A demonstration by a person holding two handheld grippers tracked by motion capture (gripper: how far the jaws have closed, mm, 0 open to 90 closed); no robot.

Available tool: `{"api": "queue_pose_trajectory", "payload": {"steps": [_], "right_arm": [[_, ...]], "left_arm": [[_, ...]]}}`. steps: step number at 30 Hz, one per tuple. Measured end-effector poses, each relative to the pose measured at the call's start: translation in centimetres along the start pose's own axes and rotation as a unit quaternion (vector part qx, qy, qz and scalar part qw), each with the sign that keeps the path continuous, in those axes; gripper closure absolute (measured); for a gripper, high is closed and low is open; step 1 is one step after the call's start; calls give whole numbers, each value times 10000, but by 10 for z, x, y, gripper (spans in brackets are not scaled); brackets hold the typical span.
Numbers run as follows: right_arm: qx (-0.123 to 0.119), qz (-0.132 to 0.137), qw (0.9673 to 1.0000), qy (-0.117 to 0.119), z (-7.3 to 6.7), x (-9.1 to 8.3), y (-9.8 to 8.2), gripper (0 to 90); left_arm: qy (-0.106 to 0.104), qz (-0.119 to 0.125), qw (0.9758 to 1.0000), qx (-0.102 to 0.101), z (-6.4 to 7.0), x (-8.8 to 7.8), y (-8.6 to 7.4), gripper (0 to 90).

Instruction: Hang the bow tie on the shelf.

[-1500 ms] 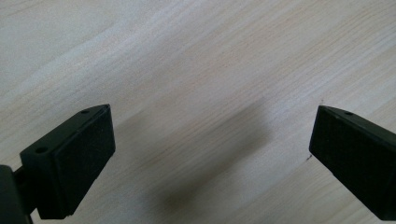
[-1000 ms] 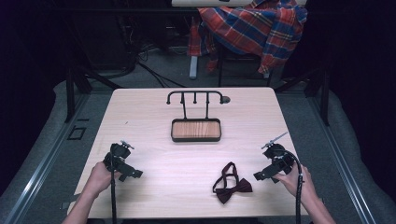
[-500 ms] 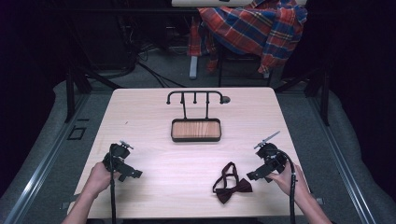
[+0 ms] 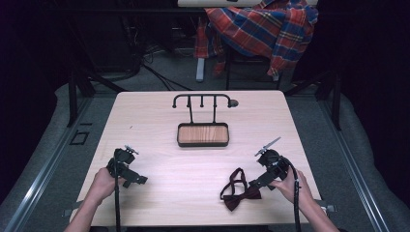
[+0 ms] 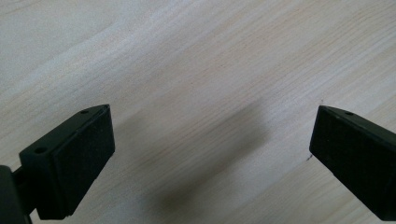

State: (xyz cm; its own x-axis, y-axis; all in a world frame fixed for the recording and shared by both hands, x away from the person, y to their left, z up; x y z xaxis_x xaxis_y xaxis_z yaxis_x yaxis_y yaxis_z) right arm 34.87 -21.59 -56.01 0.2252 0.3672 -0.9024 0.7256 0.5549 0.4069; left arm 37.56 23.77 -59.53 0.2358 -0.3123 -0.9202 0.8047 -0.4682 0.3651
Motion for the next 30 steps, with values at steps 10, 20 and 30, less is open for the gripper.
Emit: {"api": "queue_pose_trajectory", "payload": {"steps": [10, 20, 30], "right_arm": [[-268, -45, 9996, -14, -8, 7, 6, 0], [-327, -157, 9993, 45, -16, 19, 7, 3], [-388, -222, 9990, 37, -19, 25, 10, 49]], "left_arm": [[20, -15, 10000, -2, 0, 0, 0, 1], [44, -31, 10000, 42, -1, 0, 0, 1], [52, -22, 10000, 16, 0, 0, 0, 1]]}}
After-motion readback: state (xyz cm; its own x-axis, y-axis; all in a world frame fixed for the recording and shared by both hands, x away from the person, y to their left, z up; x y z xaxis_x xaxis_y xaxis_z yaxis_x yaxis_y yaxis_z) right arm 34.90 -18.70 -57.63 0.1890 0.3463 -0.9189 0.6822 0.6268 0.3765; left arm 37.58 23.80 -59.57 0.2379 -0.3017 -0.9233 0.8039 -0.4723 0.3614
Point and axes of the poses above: each handheld gripper's, and its own axes: x roughly forward along the jaws, y roughly out of its top, z roughly to its right, the point moved 5 cm from there along x, roughly forward along the jaws, and after that the axes turned 4 degrees about z, right-handed, at the moved point
